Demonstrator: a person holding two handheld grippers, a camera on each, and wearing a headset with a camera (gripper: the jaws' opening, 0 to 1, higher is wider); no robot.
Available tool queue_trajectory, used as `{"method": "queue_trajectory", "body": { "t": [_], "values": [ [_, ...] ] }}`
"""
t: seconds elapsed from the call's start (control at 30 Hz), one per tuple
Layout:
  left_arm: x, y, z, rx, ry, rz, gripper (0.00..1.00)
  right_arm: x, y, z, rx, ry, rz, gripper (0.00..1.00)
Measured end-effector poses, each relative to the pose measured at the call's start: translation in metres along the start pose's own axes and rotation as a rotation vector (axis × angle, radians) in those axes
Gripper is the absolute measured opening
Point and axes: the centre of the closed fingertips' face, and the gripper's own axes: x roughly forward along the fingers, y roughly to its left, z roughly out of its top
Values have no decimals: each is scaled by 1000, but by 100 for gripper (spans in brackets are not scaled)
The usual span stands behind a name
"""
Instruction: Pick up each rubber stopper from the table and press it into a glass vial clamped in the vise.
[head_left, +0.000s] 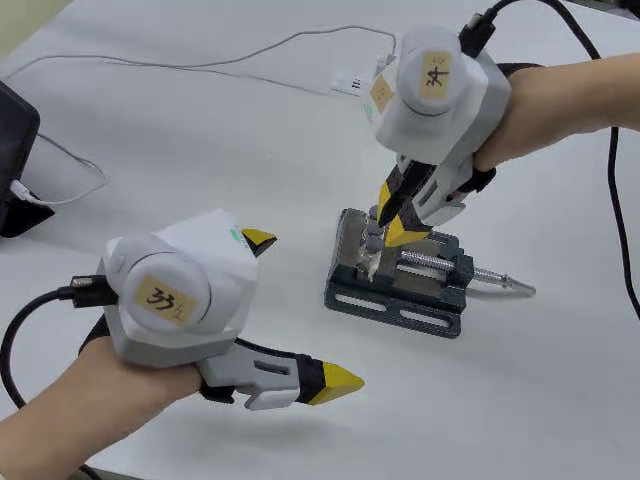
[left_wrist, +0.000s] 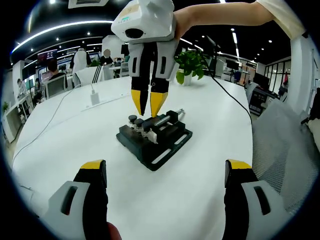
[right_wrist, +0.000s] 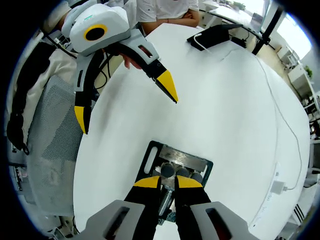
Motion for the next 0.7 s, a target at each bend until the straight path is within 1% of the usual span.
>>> {"method": "queue_trajectory", "body": {
  "t": [0.07,0.2,0.3,0.47,0.7],
  "values": [
    [1,0,1,2,0,-1,98,-1,3,3,13,-12,6,6],
    [2,0,2,3,-2,-4,98,0,3,3,17,-18,6,5],
    [3,-1,2,2,-1,-5,98,3,4,4,25,-28,11,0],
    [3,0,-1,-2,7,-6,98,7,5,4,28,-29,19,0],
    [3,0,-5,-8,15,-5,98,10,3,6,30,-35,25,0]
  ]
}}
